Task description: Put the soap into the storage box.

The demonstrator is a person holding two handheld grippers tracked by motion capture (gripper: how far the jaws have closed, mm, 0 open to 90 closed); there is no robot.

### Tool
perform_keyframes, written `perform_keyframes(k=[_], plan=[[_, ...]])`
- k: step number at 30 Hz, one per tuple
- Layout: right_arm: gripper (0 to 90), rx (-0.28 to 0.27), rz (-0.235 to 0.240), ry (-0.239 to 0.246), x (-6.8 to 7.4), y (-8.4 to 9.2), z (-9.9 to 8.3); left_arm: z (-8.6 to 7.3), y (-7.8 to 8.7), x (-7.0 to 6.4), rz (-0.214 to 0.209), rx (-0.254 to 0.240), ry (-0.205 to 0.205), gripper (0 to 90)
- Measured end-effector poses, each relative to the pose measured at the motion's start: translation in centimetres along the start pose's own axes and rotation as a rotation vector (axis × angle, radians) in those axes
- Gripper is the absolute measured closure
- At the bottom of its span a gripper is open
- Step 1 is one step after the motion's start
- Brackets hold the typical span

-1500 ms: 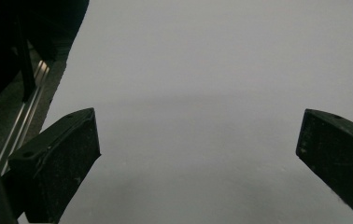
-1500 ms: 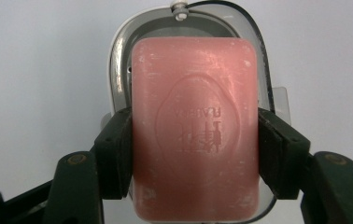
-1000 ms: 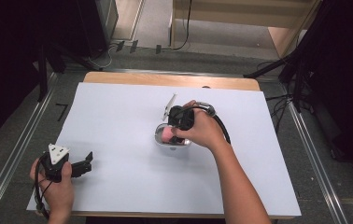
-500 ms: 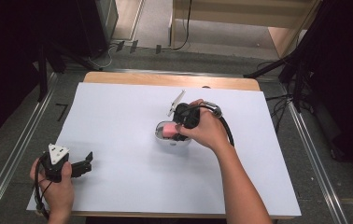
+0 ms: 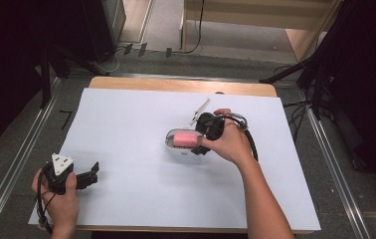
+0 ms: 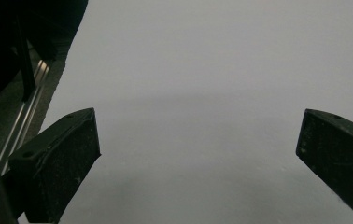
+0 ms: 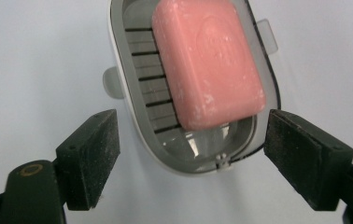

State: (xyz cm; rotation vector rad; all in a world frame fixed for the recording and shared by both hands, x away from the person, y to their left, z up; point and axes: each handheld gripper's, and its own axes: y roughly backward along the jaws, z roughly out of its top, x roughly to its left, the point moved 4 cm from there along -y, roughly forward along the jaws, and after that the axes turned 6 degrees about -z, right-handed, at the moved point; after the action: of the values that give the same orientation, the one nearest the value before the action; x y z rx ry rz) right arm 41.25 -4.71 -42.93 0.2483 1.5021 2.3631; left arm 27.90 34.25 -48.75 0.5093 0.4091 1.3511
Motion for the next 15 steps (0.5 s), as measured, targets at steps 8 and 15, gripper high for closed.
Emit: perform_keyframes(k=[8,15], plan=[[11.3,0.009,0.003,-0.031,-0.2,0.0,-1.4,0.0,0.0,0.0,0.000,0.000,0.000,0.0],[0.0,0.031,-0.021,-0.053,0.0,-0.4,-2.7,0.0,0.0,0.0,-0.001,0.001,-0.001,0.0]])
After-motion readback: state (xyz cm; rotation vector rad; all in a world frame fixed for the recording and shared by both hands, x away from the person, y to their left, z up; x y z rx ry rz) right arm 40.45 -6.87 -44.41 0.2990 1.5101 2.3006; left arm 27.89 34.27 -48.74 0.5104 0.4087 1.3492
